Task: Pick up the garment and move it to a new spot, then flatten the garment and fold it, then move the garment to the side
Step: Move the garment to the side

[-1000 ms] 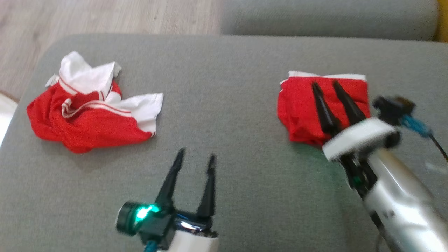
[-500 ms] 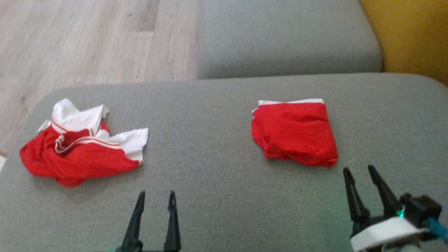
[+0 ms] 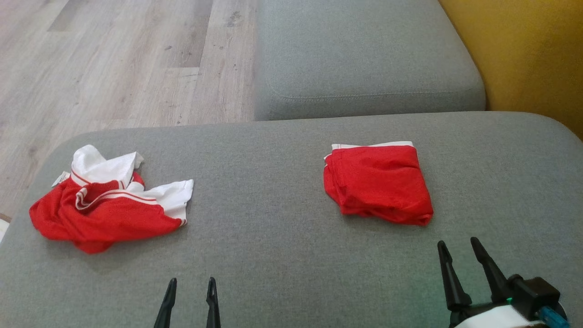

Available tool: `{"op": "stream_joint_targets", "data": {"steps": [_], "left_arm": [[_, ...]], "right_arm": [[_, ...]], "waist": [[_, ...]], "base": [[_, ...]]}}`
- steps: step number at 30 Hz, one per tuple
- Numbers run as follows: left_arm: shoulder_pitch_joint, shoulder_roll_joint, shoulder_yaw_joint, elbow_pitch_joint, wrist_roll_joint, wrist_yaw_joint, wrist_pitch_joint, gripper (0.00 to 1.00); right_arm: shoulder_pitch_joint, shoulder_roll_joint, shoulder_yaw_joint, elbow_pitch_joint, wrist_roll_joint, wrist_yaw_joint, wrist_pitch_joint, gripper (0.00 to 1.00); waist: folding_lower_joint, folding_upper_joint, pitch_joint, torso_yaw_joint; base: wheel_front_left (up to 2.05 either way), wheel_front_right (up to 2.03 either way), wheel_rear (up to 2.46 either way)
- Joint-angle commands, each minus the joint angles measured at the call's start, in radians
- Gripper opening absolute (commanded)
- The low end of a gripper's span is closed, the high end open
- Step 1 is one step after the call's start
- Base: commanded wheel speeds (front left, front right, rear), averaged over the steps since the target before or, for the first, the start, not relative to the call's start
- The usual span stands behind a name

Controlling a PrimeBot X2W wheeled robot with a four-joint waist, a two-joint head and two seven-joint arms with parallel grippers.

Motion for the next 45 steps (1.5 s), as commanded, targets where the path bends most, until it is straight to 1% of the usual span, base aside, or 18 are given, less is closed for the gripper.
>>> {"op": "stream_joint_targets", "data": {"steps": [1, 12, 18, 24, 35, 39, 41, 45], "left_arm": [[-0.036, -0.01, 0.036, -0.029, 0.011, -0.001, -0.005, 1.0], [-0.033, -0.015, 0.05, -0.026, 0.018, -0.012, -0.005, 1.0], [-0.041, -0.016, 0.058, -0.028, 0.018, -0.013, -0.005, 1.0], [-0.067, -0.017, 0.071, -0.03, 0.02, -0.005, -0.005, 1.0], [-0.116, -0.017, 0.025, -0.031, 0.008, 0.009, -0.005, 1.0], [-0.146, -0.017, -0.011, -0.038, 0.014, 0.008, -0.005, 1.0], [-0.17, -0.017, -0.028, -0.046, 0.014, 0.014, -0.005, 1.0], [-0.217, -0.017, -0.057, -0.054, 0.016, 0.018, -0.005, 1.0]], "right_arm": [[-0.029, -0.007, 0.013, -0.035, -0.008, 0.007, -0.013, 1.0], [-0.017, 0.001, 0.022, -0.039, -0.024, 0.007, -0.013, 1.0], [-0.018, 0.003, 0.022, -0.038, -0.024, 0.007, -0.014, 1.0], [-0.04, -0.007, 0.013, -0.043, -0.017, 0.007, -0.014, 1.0], [-0.068, -0.036, -0.01, -0.031, -0.001, 0.007, -0.014, 1.0], [-0.121, -0.06, -0.02, 0.026, 0.03, 0.007, -0.009, 1.0], [-0.171, -0.074, -0.028, 0.06, 0.048, 0.007, 0.021, 1.0], [-0.301, -0.094, -0.052, 0.123, 0.103, 0.007, 0.12, 1.0]], "waist": [[0.0001, -0.0001, 0.0, 0.0], [0.0001, -0.0001, 0.01, -0.006], [0.0001, -0.0001, 0.02, -0.006], [0.0001, -0.0001, 0.054, -0.002], [0.0001, -0.0001, 0.131, 0.029], [0.0001, -0.0001, 0.173, 0.043], [0.0001, -0.0001, 0.199, 0.049], [0.0001, -0.0001, 0.253, 0.056]], "base": [[0.0, 0.0, 0.0], [0.0, 0.0, 0.0], [0.0, 0.0, 0.0], [0.0, 0.0, 0.0], [0.0, 0.0, 0.0], [0.0, 0.0, 0.0], [0.0, 0.0, 0.0], [0.0, 0.0, 0.0]]}}
